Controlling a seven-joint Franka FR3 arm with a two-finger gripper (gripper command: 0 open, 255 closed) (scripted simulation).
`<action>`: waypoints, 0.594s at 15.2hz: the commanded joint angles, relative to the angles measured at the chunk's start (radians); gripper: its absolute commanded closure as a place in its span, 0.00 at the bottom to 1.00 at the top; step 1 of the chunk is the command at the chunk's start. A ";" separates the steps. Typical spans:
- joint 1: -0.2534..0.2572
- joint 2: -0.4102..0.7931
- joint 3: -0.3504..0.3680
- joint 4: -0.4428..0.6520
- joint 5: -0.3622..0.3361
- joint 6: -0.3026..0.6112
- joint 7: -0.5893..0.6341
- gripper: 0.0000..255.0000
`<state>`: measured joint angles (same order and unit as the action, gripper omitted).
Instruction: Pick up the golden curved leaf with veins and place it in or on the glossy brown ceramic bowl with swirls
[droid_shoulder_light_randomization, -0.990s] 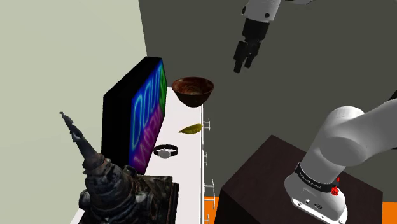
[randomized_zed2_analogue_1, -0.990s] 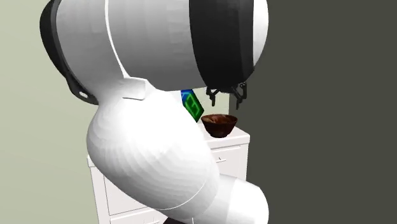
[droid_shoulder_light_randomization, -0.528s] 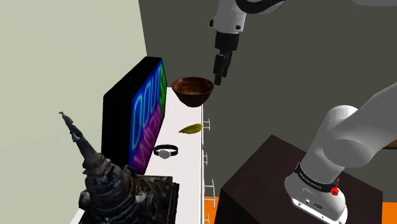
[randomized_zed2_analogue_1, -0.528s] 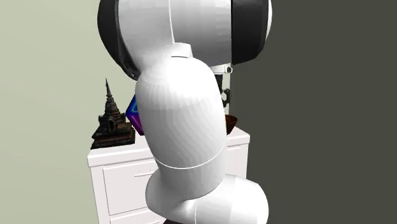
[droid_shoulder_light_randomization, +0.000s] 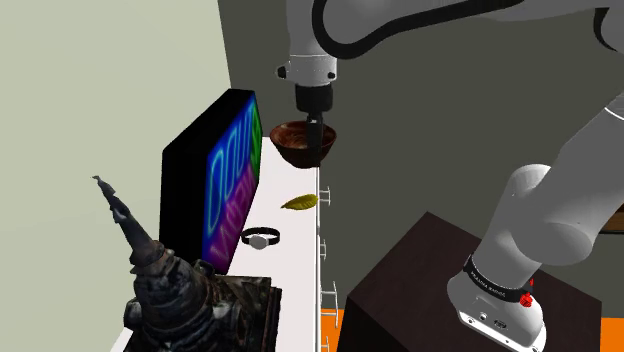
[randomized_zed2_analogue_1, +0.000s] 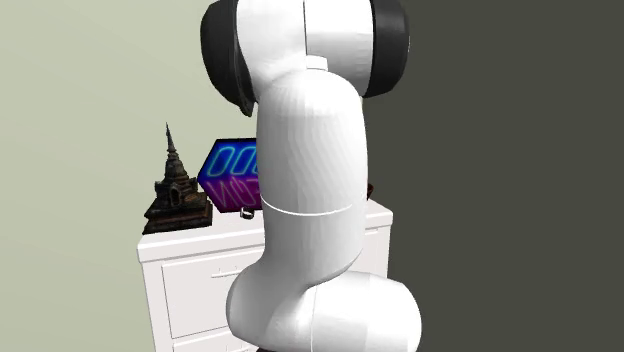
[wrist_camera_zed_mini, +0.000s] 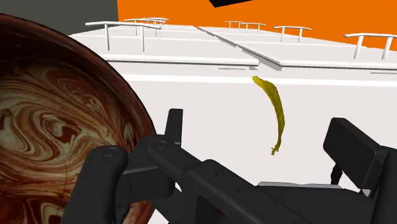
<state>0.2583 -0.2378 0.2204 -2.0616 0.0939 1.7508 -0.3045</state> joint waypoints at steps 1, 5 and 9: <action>0.026 0.054 0.027 0.031 -0.008 -0.003 -0.031 0.00; 0.075 0.151 0.079 0.076 -0.031 -0.002 -0.090 0.00; 0.080 0.157 0.084 0.038 -0.032 0.038 -0.095 0.00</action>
<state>0.3373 -0.0856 0.3036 -2.0163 0.0634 1.7778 -0.3967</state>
